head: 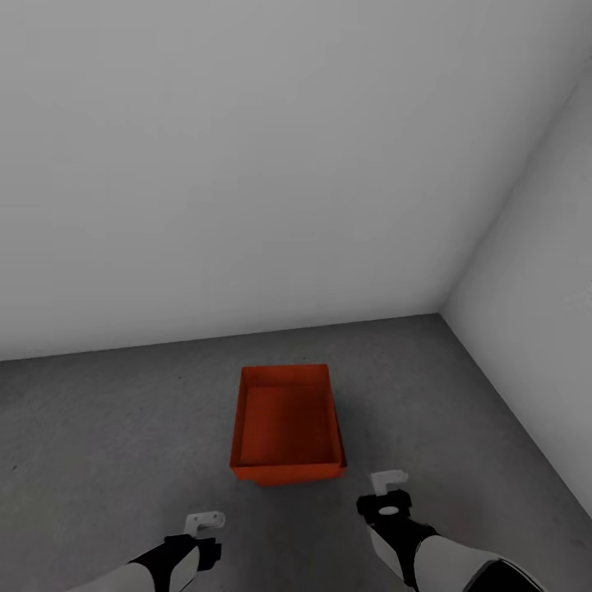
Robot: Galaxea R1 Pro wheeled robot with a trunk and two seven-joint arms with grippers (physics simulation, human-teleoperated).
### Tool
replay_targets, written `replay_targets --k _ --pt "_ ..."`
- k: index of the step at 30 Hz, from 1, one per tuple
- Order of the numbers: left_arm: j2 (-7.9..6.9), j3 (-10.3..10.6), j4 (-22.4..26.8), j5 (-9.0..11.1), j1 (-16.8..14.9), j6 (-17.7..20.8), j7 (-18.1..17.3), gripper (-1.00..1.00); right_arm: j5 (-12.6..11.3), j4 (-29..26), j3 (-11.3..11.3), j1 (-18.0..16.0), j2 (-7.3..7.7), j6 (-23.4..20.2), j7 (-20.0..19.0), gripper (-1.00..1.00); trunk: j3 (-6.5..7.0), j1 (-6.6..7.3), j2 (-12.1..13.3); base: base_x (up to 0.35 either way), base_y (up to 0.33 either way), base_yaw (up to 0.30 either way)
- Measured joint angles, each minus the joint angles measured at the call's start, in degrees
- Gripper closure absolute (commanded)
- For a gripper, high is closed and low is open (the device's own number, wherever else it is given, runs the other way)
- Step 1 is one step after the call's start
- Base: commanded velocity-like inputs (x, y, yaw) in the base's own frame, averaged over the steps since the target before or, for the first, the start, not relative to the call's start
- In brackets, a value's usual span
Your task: Move the two storage containers from the living room to the garage. In the garage, place one container on the floor and stack the other container on top of it (either order is fine).
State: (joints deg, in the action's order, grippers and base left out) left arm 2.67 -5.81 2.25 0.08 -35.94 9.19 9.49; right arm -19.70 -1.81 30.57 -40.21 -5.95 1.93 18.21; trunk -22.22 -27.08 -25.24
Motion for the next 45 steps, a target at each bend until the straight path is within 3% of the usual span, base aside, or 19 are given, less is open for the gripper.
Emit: replay_targets --k 10,15,28,38,45 --pt "-1.52 0.0 -1.0 0.1 0.0 0.0 -0.1 -1.00 -0.4 3.3 0.0 0.9 2.67 0.1 -2.0 -1.00 0.00 0.00 0.0 0.000 0.000 0.000" --pt "-2.13 0.1 -1.9 0.6 0.1 0.0 -0.1 -1.00 -0.6 3.4 0.0 5.6 3.92 0.3 -3.8 -1.00 -0.01 0.01 0.0 0.000 0.000 0.000" --pt "-2.33 0.1 -2.1 0.9 0.8 -0.2 -0.2 -1.00 -0.8 3.5 0.0 15.6 3.82 0.5 -11.3 -1.00 0.00 0.00 0.0 0.000 0.000 0.000" --pt "-2.38 0.1 -2.1 0.9 4.0 -0.5 -0.9 -1.00 -0.7 3.5 0.0 18.7 3.67 2.1 -12.5 -1.00 -0.01 0.00 0.0 0.000 0.000 0.000" --pt "-3.11 0.1 -2.1 0.9 7.1 -4.9 -4.8 -1.00 -2.1 3.5 -0.1 20.0 3.48 4.4 -12.5 -1.00 0.07 0.00 0.0 0.000 0.000 -0.033"
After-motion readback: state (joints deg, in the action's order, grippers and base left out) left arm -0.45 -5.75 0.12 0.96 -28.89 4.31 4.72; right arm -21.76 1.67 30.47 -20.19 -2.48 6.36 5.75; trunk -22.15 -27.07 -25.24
